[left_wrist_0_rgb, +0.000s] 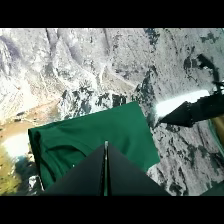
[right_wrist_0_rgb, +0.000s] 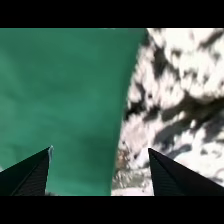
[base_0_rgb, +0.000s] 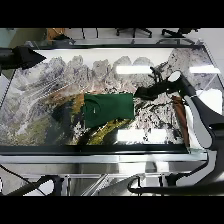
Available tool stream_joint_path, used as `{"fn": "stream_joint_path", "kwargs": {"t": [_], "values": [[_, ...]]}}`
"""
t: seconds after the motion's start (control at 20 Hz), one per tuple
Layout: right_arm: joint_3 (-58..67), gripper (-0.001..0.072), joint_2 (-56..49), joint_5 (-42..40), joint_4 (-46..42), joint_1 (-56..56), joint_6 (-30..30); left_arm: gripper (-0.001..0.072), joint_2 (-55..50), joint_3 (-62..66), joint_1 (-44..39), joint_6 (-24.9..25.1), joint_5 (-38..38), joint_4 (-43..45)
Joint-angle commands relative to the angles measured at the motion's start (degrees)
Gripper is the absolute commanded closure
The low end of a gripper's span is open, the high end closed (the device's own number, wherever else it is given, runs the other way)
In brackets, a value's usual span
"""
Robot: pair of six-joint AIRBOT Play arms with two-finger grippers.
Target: Fold the shirts.
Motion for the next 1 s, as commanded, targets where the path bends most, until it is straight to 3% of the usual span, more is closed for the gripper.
{"fn": "stream_joint_path", "kwargs": {"t": [0.0, 0.2, 0.25, 0.3, 0.35, 0.6, 0.95], "values": [[-1.79, 0.0047, -4.79, 0.35, 5.44, 1.81, -1.79, 0.0688, -0.04, -0.02, 0.07, 0.48, -1.07, 0.09], [-1.77, 0.006, -9.25, -0.76, 14.49, 4.28, -6.21, 0.0688, -0.04, -0.02, 0.04, 0.5, -1.05, 0.09], [-1.77, 0.0203, -9.53, -0.59, 17.25, 4.48, -8.28, 0.0688, -0.04, -0.02, 0.04, 0.5, -1.07, 0.11], [-1.53, 0.0498, -9.44, 0.07, 20.22, 4.52, -11.39, 0.0688, -0.04, -0.02, 0.04, 0.5, -1.07, 0.09], [-0.9, 0.0697, -9.07, 1.46, 23.58, 4.28, -14.19, 0.0688, -0.07, -0.02, 0.04, 0.5, -1.07, 0.09], [5.79, 0.0696, -0.76, 1.88, 29.27, -2.27, -14.38, 0.0688, -0.07, -0.02, 0.04, 0.48, -1.14, 0.07], [8.46, 0.0696, 13.79, 1.92, 28.89, -24.13, -5.99, 0.0688, -0.07, -0.02, 0.04, 0.48, -1.11, 0.09]]}}
